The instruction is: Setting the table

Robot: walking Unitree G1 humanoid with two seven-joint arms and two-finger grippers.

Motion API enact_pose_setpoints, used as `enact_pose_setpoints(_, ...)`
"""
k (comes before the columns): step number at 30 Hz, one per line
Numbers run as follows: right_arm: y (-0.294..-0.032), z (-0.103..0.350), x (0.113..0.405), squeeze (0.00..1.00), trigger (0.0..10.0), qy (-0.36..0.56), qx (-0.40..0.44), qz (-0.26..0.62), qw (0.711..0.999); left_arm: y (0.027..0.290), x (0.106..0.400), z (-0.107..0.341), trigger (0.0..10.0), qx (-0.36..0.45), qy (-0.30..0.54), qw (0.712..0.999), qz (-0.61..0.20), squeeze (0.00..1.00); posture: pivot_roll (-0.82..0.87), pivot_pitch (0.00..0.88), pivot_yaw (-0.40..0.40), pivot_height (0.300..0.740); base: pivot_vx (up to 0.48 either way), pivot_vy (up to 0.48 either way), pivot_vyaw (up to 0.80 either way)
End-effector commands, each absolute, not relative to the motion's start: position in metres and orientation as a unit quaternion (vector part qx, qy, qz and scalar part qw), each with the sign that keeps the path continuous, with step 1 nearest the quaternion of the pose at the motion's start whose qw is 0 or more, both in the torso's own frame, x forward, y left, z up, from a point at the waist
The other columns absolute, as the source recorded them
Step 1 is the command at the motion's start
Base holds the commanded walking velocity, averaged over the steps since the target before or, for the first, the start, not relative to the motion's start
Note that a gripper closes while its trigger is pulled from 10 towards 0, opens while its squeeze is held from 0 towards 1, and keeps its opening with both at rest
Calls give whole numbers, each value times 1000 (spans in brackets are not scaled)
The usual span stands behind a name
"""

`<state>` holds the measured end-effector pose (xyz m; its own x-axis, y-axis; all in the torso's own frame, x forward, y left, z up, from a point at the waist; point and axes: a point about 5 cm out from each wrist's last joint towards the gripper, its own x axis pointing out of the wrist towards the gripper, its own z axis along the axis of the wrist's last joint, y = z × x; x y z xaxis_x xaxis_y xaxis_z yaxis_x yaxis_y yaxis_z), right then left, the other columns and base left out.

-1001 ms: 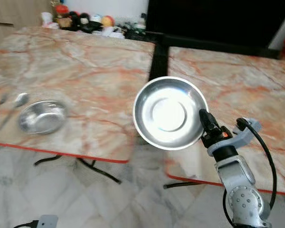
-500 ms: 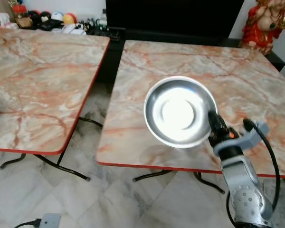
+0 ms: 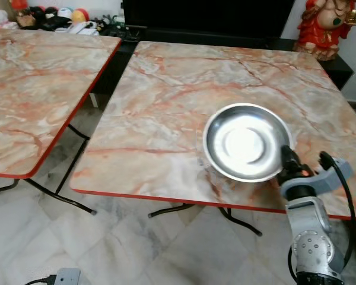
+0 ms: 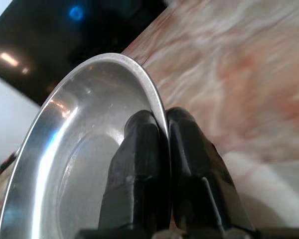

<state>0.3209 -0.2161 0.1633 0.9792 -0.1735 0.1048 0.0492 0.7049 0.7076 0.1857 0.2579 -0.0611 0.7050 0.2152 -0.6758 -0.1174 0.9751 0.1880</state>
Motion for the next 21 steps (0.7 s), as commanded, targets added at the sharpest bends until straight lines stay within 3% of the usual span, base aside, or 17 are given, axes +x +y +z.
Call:
enact_pose_setpoints(1, -219, 166, 323, 0, 10000, -91, 379, -75, 918, 264, 176, -64, 10000, 69, 388, 914, 95, 0, 11, 165, -49, 740, 0, 0, 0)
enact_pose_setpoints(21, -226, 143, 326, 0, 10000, -52, 410, -179, 893, 264, 175, -65, 10000, 73, 395, 912, 88, 0, 17, 170, -41, 740, 0, 0, 0)
